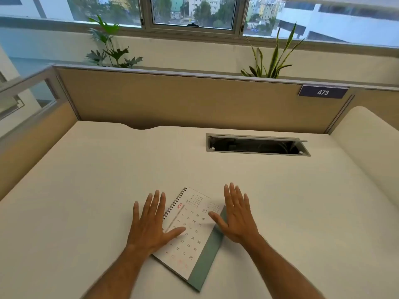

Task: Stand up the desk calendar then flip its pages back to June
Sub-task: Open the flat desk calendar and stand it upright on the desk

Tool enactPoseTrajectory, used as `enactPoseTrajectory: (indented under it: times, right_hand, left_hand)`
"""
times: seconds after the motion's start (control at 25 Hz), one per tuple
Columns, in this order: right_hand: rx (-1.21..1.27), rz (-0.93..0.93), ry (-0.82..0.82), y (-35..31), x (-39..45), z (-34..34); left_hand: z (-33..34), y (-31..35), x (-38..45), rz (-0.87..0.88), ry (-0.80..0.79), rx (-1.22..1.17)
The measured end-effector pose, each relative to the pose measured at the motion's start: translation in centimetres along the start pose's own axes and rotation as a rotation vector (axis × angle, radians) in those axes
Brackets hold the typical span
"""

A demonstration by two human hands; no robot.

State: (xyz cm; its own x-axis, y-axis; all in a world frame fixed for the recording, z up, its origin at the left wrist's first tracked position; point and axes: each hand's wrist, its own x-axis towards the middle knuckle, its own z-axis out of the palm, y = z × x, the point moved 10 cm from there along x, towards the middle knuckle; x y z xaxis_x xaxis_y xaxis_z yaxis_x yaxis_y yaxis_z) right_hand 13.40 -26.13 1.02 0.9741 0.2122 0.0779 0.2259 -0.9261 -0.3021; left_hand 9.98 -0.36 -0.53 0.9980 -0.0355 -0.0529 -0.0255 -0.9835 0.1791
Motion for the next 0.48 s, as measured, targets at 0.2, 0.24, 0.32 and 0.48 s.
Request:
enactPoseTrajectory:
  times: [0.2, 0.24, 0.32, 0.48]
  right_hand:
    - [0.129, 0.081, -0.173, 1.4, -0.8, 2.3]
    - [0.118, 0.091, -0.175, 1.4, -0.9, 2.3]
    - [0.082, 0.105, -0.180, 1.4, -0.7, 2.2]
    - [0.039, 0.127, -0.188, 1.1, -0.5, 2.2]
  left_hand:
    - [1.5, -0.8, -1.3, -0.009, -0.098, -0.123]
    - [1.8, -0.7, -1.8, 0.035, -0.143, -0.145]
    - [2.6, -0.6, -2.9, 0.157, -0.235, -0.152]
    - [2.3, -1.2, -3.6, 0.282, -0.268, -0.112]
